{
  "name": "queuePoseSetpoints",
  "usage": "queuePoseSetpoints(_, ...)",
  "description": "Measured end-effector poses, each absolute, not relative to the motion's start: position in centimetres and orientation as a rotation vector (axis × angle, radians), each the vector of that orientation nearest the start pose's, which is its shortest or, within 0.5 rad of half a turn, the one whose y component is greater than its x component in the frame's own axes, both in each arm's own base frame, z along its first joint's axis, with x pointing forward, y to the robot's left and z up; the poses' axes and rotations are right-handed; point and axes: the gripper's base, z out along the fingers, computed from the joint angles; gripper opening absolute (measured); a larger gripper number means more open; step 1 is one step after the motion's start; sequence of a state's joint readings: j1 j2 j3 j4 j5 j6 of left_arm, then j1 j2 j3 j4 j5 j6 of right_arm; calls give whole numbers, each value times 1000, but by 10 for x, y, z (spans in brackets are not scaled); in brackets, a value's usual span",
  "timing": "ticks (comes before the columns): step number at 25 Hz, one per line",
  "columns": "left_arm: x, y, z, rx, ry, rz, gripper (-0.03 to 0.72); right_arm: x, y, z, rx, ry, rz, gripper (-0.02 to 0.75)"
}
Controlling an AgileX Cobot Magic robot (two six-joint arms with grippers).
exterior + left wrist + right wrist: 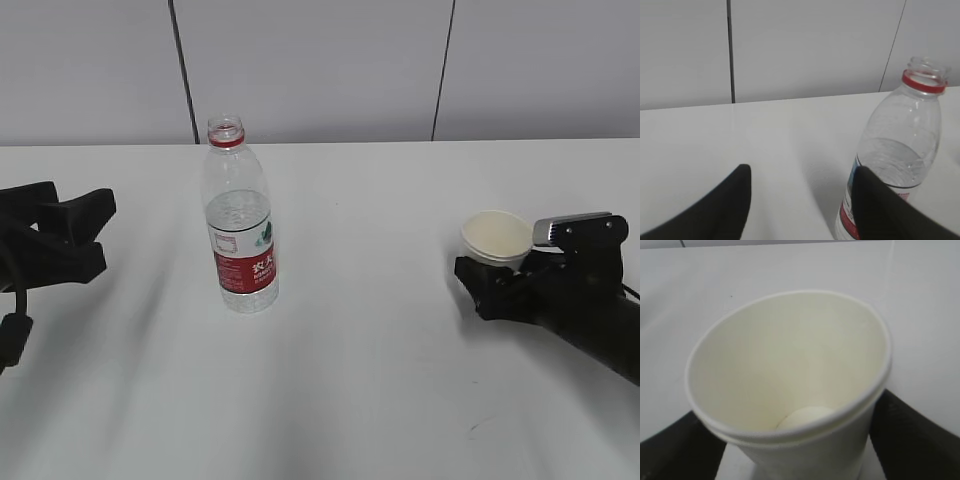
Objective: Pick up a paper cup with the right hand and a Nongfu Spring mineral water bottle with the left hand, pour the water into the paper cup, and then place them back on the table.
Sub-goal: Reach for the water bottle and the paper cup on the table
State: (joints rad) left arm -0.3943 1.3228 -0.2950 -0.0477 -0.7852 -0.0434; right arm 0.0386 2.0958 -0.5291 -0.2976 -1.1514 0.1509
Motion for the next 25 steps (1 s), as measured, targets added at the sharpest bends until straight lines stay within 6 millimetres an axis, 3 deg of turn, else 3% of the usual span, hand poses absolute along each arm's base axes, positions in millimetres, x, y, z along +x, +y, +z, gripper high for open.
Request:
queuePoseSetpoints(3,207,-85,200,281,1734,-318,393,304,36,72,-196,1895,303,636)
queuePoseSetpoints(8,210,-93,178,409,1810,-315,393,305,37,72,-208,1889,309,580)
queuePoseSetpoints(12,214,-99,173,454,1748,-343,393,304,38,72,-223,1889,317,543)
queuePoseSetpoints(25,219,-109,148,541,1743,-396,422,304,40,72,-241,1888,328,525)
